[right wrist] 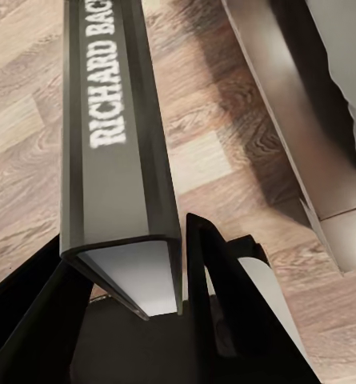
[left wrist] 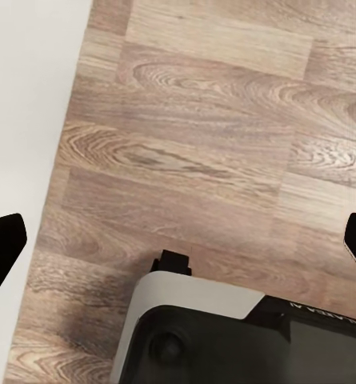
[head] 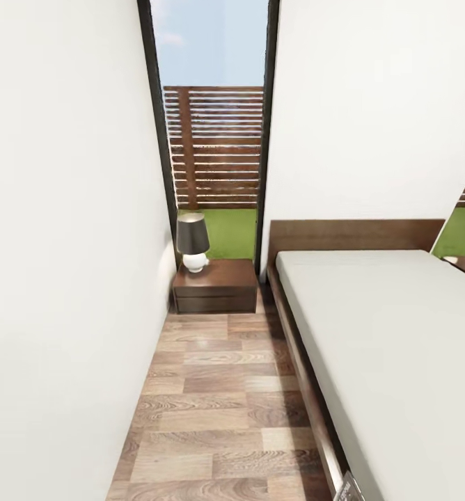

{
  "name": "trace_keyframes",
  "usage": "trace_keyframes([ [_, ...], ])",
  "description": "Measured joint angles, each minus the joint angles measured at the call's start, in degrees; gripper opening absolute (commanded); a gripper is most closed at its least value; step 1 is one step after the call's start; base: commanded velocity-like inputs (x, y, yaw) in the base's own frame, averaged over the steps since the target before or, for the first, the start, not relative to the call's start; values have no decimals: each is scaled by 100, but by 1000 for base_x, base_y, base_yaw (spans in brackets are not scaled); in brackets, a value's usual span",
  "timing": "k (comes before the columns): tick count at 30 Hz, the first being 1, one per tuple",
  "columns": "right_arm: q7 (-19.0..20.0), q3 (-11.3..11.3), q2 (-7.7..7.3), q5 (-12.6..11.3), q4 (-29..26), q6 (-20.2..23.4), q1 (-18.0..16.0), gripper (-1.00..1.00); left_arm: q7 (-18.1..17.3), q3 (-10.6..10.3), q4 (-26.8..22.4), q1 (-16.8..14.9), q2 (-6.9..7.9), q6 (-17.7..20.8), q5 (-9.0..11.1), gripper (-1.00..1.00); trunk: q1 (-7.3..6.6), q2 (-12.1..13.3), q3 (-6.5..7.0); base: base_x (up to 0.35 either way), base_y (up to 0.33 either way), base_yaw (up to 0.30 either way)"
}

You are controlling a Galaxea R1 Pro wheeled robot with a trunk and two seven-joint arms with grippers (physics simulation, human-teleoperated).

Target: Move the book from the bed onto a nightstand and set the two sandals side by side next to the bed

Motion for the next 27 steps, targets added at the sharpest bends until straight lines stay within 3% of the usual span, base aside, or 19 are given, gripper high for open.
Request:
trace_keyframes([
  [27, 0, 6, 4, 3, 1, 0, 0, -100, -2, -6, 0, 0, -1, 0, -1, 100, 0, 0, -2, 332, 0, 0],
])
